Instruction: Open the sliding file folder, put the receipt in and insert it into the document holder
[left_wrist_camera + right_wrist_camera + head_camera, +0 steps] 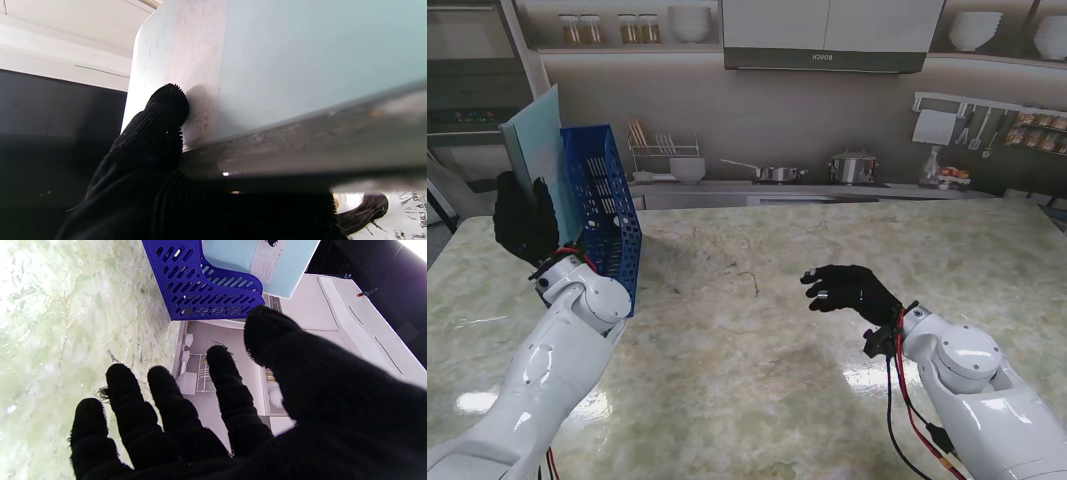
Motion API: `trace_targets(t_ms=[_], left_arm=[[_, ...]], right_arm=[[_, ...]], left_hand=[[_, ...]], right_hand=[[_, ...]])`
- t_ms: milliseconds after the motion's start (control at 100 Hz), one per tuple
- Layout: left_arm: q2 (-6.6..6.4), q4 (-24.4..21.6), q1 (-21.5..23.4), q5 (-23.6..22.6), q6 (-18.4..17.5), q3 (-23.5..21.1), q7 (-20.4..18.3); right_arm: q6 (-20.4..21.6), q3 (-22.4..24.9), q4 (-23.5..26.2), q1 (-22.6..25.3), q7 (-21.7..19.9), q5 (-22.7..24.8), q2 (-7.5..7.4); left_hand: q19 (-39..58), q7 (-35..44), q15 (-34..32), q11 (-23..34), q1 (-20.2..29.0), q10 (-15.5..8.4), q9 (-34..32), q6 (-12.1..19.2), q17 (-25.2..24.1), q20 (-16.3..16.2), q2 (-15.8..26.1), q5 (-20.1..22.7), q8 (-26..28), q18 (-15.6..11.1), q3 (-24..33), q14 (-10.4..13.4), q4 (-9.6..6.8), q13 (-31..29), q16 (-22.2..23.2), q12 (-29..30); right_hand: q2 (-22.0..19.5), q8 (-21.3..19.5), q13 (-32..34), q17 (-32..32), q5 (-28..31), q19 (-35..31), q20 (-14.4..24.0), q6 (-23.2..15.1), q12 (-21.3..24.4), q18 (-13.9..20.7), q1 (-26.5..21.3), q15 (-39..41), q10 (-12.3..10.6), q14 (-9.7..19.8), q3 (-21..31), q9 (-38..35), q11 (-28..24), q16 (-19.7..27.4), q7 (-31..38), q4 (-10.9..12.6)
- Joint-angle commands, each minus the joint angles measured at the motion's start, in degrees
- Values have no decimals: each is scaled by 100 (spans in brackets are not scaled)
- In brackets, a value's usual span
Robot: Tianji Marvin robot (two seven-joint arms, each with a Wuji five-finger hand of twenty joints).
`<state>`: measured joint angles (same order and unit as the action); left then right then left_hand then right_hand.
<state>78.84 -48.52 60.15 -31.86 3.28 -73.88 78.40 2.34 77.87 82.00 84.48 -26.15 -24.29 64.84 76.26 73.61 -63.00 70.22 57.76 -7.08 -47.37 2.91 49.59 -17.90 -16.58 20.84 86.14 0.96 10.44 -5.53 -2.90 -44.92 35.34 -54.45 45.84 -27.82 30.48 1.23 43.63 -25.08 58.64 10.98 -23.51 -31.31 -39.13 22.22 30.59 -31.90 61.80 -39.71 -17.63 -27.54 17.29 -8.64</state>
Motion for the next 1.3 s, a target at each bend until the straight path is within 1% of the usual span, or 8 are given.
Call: trace_targets(t_ms=[0,30,100,590,730,950,1100,1290], left_arm=[[50,13,-103,54,-59,13,29],[63,98,-149,68,-77,31,73],[80,272,-244,79,-101,80,152],[249,1021,-507,353,-354,253,494],[306,1225,-534,433,-447,280,631],[380,1602,-592,509,-536,322,898],[483,1692,-571,365,-640,45,961],[635,1766,-550,-34,-750,-463,964]], right_arm=[[-12,-22,-21,20,-22,-19,33],[-16,-25,-22,19,-21,-21,34],[-20,-30,-27,15,-25,-30,35],[-9,-27,-38,18,-32,-37,35],[1,-10,-30,33,-30,-38,35],[3,19,-21,73,-26,-34,32],[-1,29,-4,92,-9,-38,34],[11,42,0,92,-21,-20,27]], left_hand=[[-155,159,140,-104,726,-715,74,520,-17,272,680,-124,381,-468,81,189,129,197,-103,202],[-212,143,186,-152,788,-715,111,574,-25,293,755,-156,381,-477,-89,155,231,220,-138,316],[-374,144,271,-268,829,-697,138,652,-14,369,817,-187,381,-519,-225,116,280,252,-216,502],[-608,107,275,-420,896,-490,134,564,-67,522,733,-146,381,-348,-247,-159,202,431,-326,981],[-273,34,175,-375,836,-392,78,549,-240,273,624,-47,381,-238,-201,-248,164,418,-288,1073],[617,-26,-325,-270,748,-125,40,582,-568,-461,645,88,381,-136,-272,-444,207,385,-81,998],[837,8,-486,-253,938,-2,23,399,-529,-628,735,70,381,-80,-408,-534,340,329,-33,949],[965,23,-582,-245,1156,210,-37,85,-445,-680,753,96,381,40,-562,-690,378,257,-5,959]], right_hand=[[372,59,26,5,34,39,32,-235,58,-53,154,-64,-240,160,119,-57,43,76,71,44],[384,66,23,2,29,41,29,-233,61,-51,151,-66,-243,154,122,-59,42,77,69,44],[382,77,23,-3,24,43,24,-253,66,-46,158,-69,-243,155,121,-56,44,80,69,42],[420,144,26,-10,40,45,-6,-278,97,-50,171,-78,-243,146,141,-90,46,88,114,38],[423,156,28,-11,55,42,-11,-278,102,-50,183,-78,-238,155,139,-101,51,89,132,36],[441,171,30,14,82,44,-28,-273,103,-66,182,-82,-240,152,154,-136,55,92,161,35],[456,180,41,52,100,37,-41,-286,101,-101,178,-81,-246,148,161,-151,57,94,180,34],[475,193,42,67,102,51,-62,-280,103,-119,185,-82,-234,160,175,-160,62,97,187,33]])
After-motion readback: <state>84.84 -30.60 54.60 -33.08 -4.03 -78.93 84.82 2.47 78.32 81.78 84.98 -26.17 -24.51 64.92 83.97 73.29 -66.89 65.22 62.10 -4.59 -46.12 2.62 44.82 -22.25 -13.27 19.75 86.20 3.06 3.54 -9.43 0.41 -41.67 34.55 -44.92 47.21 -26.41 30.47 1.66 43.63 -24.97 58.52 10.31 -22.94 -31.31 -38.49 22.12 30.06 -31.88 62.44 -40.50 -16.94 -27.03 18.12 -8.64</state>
